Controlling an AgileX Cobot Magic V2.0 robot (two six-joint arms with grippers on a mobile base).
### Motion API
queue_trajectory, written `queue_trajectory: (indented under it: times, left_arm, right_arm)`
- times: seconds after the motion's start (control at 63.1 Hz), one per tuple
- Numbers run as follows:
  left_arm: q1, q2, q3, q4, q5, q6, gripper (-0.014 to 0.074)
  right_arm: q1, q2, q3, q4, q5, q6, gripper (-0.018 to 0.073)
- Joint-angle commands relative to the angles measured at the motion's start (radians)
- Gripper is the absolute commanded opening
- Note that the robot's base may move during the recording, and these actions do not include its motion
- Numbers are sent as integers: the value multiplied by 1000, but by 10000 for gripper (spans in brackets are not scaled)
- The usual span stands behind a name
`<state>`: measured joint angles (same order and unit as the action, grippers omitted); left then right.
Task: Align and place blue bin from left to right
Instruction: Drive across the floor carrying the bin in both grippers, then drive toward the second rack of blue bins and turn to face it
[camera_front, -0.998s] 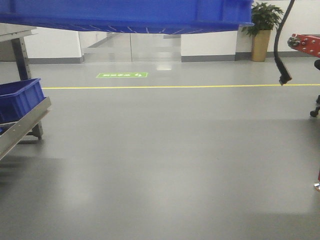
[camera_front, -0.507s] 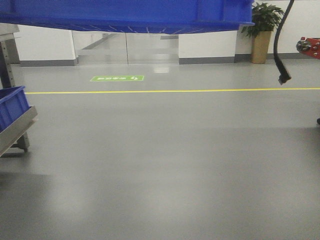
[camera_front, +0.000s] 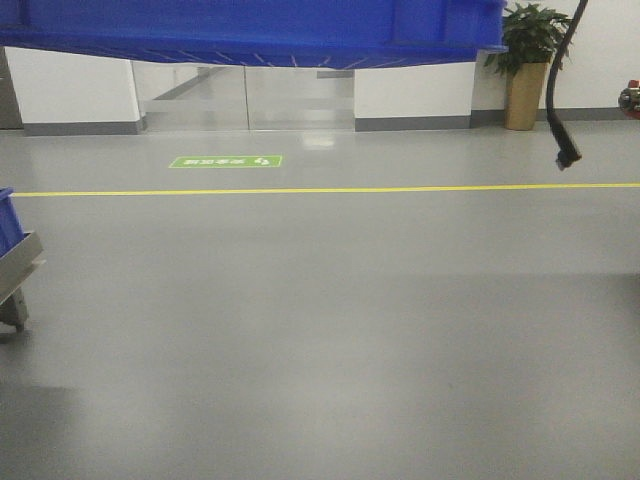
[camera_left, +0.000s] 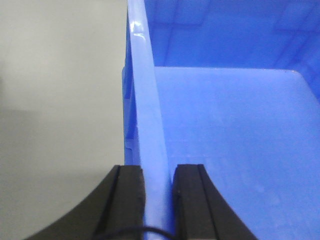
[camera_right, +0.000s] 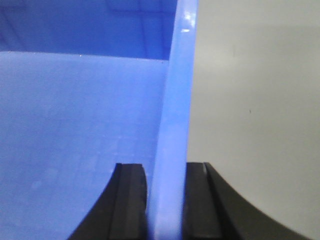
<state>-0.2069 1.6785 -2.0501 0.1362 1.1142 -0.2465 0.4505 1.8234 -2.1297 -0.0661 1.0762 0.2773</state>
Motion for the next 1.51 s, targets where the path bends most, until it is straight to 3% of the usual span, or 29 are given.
queue_trajectory:
  times: [0.0, 1.489]
  left_arm:
    - [2, -27, -21, 9, -86, 5, -9]
    - [2, -27, -21, 9, -86, 5, -9]
  right_arm:
    - [-1, -32, -14, -24, -96, -25, -70]
    - [-1, -32, -14, -24, -96, -25, -70]
